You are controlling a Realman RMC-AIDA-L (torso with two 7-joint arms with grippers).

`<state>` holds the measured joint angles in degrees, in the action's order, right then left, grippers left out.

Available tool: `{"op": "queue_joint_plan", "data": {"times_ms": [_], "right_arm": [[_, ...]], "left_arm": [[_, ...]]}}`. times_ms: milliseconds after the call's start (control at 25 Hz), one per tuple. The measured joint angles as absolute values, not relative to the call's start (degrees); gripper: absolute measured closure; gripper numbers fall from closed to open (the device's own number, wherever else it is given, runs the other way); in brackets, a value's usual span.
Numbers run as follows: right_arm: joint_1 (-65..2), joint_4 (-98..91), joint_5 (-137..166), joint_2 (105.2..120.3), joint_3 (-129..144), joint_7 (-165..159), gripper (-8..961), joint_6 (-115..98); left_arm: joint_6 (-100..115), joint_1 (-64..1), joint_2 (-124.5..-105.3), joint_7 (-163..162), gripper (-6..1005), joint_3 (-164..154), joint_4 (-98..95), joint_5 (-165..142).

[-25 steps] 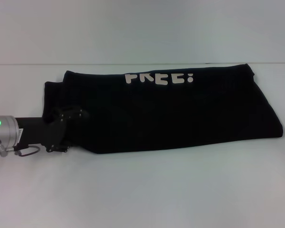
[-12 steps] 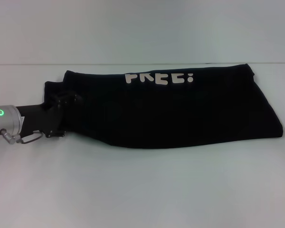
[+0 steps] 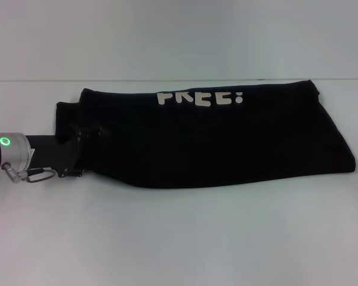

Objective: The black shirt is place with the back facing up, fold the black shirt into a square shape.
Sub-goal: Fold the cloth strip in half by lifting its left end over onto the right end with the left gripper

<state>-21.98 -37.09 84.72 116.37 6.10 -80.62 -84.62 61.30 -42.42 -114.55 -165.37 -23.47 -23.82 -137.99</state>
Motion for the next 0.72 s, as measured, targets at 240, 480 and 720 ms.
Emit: {"op": "queue_joint_plan", "data": {"times_ms": [240,480,720], "right_arm": [[-22.12,-37.09,84.2,116.36,6.01,-80.82,331,-85.15],[-21.82,-37.09,84.17,116.29,5.97,-80.86,332,-85.17],[-21.56,-37.09,84.17,116.28,5.97,-80.95,331,-85.16]], "left_arm": [[60.88,-42.51,-114.52,-165.41,183,-23.99,-23.85,-138.39],[60.88,-42.18,-114.52,-165.41,379,-23.64,-24.02,-138.4],[60.04,-41.74,-114.35,-164.6,632,-23.63,-24.15,-140.3]]}}
